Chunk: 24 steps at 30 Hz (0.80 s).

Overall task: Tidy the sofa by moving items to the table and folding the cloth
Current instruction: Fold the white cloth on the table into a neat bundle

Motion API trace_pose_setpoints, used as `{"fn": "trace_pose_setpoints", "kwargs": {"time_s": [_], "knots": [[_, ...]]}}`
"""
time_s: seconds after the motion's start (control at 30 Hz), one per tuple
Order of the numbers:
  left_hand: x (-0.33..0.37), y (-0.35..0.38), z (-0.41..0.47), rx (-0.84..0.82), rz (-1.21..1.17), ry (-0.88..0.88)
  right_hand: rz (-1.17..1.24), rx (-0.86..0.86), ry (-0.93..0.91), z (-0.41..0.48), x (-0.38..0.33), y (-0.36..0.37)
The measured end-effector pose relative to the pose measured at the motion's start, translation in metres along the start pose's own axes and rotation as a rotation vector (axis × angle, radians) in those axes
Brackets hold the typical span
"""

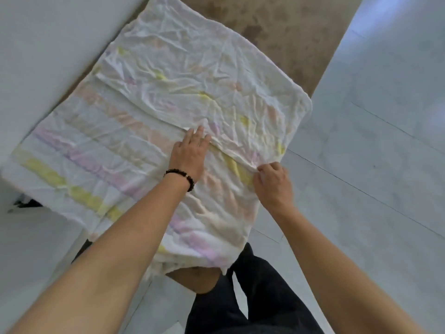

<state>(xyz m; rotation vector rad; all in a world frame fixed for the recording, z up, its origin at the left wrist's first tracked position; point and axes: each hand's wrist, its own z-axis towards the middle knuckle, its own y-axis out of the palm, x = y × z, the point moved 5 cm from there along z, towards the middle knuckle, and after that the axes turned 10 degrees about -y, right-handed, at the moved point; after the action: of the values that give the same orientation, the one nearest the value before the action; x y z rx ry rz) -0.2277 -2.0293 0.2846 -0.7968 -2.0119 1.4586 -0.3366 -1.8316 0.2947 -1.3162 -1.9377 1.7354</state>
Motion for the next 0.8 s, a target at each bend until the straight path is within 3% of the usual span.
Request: {"fn": "trace_pose_setpoints", "kwargs": {"time_s": [0.17, 0.33, 0.47, 0.6, 0.8], "knots": [[-0.008, -0.004, 0.021, 0.087, -0.055, -0.007, -0.073, 0.043, -0.083, -0.003, -0.002, -0.004], [-0.024, -0.018, 0.018, 0.206, -0.006, 0.079, -0.168, 0.261, -0.184, -0.023, -0.020, -0.018], [-0.041, -0.004, 0.004, 0.009, 0.045, -0.013, -0.300, -0.058, -0.205, -0.024, -0.024, 0.007], [-0.054, -0.002, -0.014, -0.063, 0.013, -0.054, -0.155, -0.002, -0.214, -0.018, -0.047, 0.005], [-0.103, -0.018, -0.029, -0.078, 0.015, -0.256, -0.047, -0.222, -0.341, -0.002, -0.097, 0.053]]}}
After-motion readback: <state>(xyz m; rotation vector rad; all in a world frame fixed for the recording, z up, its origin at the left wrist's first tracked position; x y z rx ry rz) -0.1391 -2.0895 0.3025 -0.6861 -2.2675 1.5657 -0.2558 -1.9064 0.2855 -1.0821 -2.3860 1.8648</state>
